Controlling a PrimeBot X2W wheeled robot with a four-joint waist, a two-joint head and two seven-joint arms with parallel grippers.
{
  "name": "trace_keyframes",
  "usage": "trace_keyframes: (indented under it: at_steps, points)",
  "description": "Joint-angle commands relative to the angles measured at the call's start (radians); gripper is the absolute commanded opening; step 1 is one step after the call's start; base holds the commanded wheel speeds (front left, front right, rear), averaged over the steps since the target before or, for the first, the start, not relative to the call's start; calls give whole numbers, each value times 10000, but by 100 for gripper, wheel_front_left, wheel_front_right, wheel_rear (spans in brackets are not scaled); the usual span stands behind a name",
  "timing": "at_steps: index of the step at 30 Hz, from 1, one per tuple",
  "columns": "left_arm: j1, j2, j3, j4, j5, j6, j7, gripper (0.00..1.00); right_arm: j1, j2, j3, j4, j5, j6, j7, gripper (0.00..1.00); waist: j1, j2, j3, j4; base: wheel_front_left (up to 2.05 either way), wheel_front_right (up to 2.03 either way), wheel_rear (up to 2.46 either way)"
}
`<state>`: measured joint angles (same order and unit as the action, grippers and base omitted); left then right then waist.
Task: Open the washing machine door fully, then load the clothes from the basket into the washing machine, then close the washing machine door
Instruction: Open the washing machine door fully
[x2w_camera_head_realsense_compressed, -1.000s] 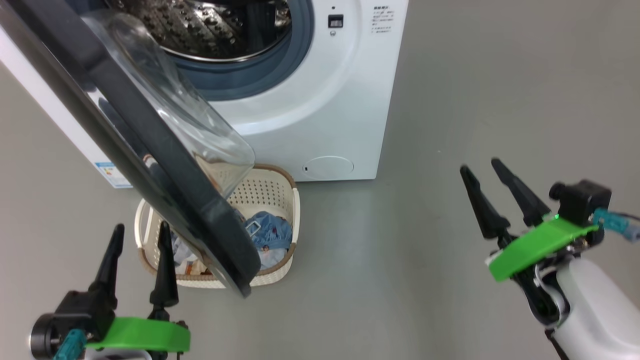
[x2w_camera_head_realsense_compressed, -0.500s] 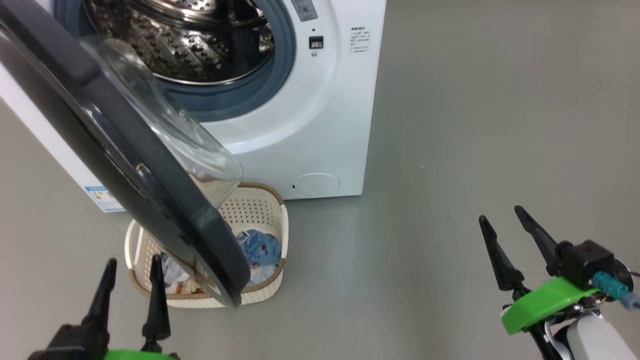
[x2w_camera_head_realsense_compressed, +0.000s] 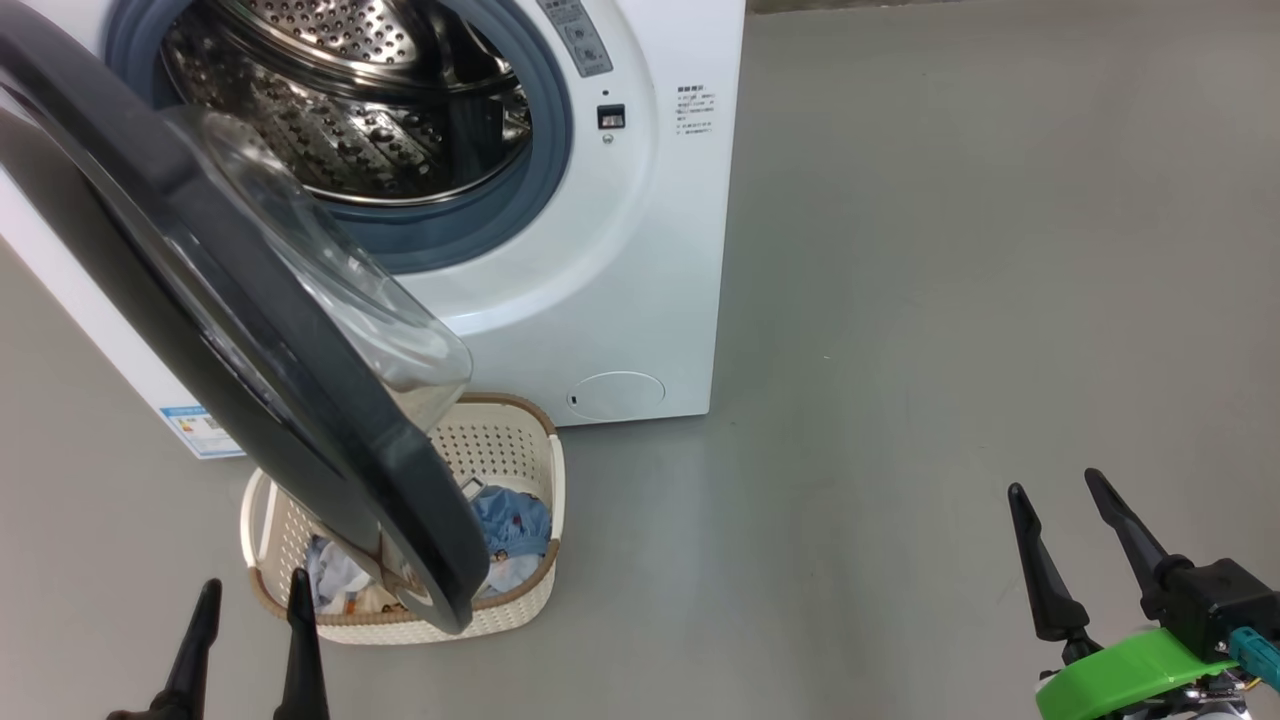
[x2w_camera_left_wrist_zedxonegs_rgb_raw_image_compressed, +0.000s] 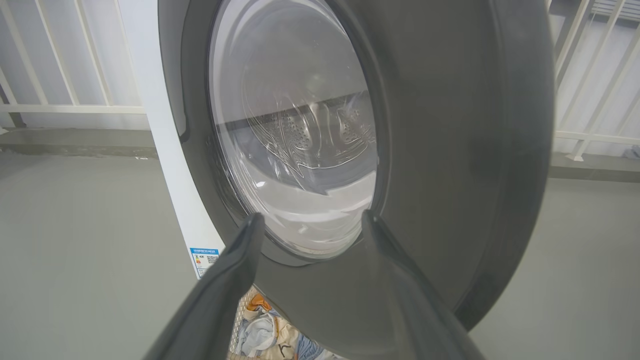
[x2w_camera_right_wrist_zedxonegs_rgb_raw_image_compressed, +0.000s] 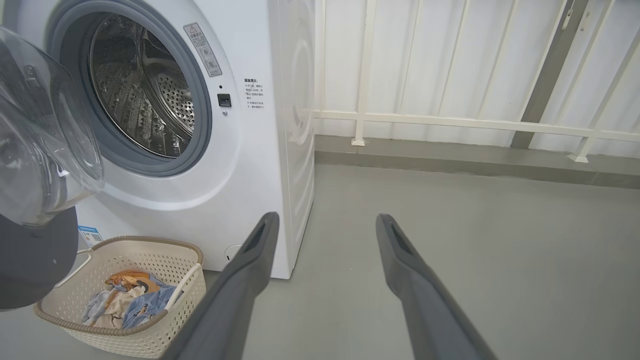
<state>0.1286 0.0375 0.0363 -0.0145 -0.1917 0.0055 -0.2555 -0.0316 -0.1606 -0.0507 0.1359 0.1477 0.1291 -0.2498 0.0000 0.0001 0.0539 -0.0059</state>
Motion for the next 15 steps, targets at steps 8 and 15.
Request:
trace_keyframes:
  at_steps: [8, 15]
  points:
    - [-28, 127, 293, -342, 1, 176, -63, 100, 119, -11, -11, -389, -313, 16, -120, 100, 0, -1, -17, -13, 0, 0, 0]
    - [-4, 127, 242, -310, 51, 195, -63, 100, 121, 57, -35, -340, -412, 16, -120, 100, 0, -1, -50, 36, 0, 0, 0]
